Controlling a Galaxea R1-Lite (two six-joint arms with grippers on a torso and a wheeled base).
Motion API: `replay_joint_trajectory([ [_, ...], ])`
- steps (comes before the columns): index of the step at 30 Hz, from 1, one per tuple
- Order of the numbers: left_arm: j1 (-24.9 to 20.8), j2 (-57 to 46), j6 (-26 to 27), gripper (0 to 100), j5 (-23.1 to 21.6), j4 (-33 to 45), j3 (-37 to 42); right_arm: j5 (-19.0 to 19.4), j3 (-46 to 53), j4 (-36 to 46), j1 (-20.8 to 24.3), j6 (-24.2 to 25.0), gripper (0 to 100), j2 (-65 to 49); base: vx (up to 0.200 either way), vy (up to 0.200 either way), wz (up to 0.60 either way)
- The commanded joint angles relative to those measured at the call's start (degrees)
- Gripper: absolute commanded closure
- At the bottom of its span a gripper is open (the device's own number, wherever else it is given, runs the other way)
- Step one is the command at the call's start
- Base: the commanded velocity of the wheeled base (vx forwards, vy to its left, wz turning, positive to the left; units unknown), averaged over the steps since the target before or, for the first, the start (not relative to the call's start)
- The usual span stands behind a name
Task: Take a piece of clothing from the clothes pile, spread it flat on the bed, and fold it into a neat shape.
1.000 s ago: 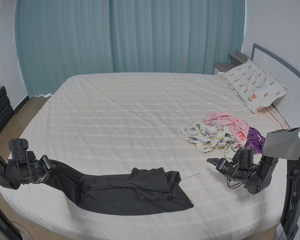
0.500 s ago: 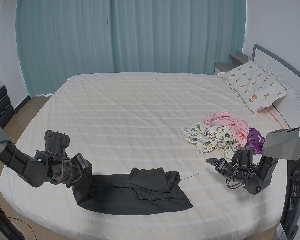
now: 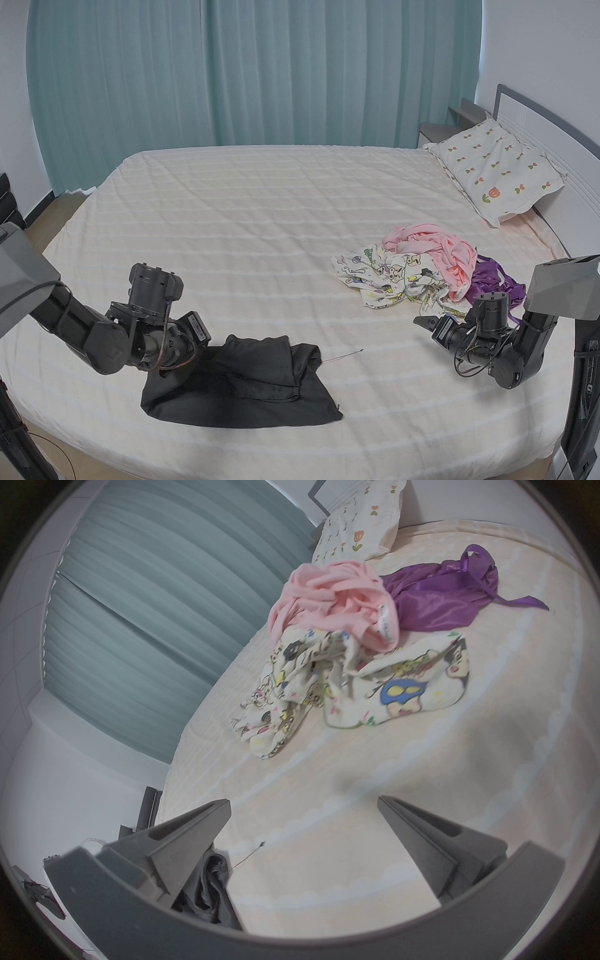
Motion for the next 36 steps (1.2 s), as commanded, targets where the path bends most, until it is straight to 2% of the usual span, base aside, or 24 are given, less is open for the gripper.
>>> replay_joint_trajectory([
  [1, -3.6, 5.6, -1.0, 100, 1.4, 0.7, -3.4, 0.0, 0.0, 0.0, 0.0, 0.0, 0, 0.2, -0.200, -0.200, 0.00],
  [6, -7.1, 9.9, -3.2, 100, 2.2, 0.9, -6.6, 0.0, -0.1, 0.0, 0.0, 0.0, 0, 0.3, -0.120, -0.120, 0.00],
  [8, -9.0, 13.0, -4.5, 100, 4.6, 0.8, -8.7, 0.0, 0.0, 0.0, 0.0, 0.0, 0, 0.3, 0.000, 0.000, 0.00],
  [11, -9.3, 15.7, -4.7, 100, 6.8, 0.8, -11.1, 0.0, 0.0, 0.0, 0.0, 0.0, 0, 0.5, 0.000, 0.000, 0.00],
  [23, -12.9, 17.9, -6.9, 100, 7.0, 1.1, -15.0, 0.0, -0.1, 0.1, 0.4, 0.0, 0, 0.7, 0.000, 0.000, 0.00],
  [24, -13.0, 17.9, -7.0, 0, 7.0, 1.4, -15.0, 0.0, -0.1, 0.1, 0.5, 0.0, 0, 0.7, 0.000, 0.000, 0.00],
  [28, -13.4, 17.4, -7.9, 0, 6.9, 2.1, -15.2, 0.0, -0.1, 0.1, 0.5, 0.0, 0, 0.7, 0.000, 0.000, 0.00],
  [36, -13.5, 10.3, -15.4, 0, 3.0, 1.2, -15.0, 0.0, 0.0, 0.1, 0.6, 0.0, 0, 0.7, 0.000, 0.000, 0.00],
])
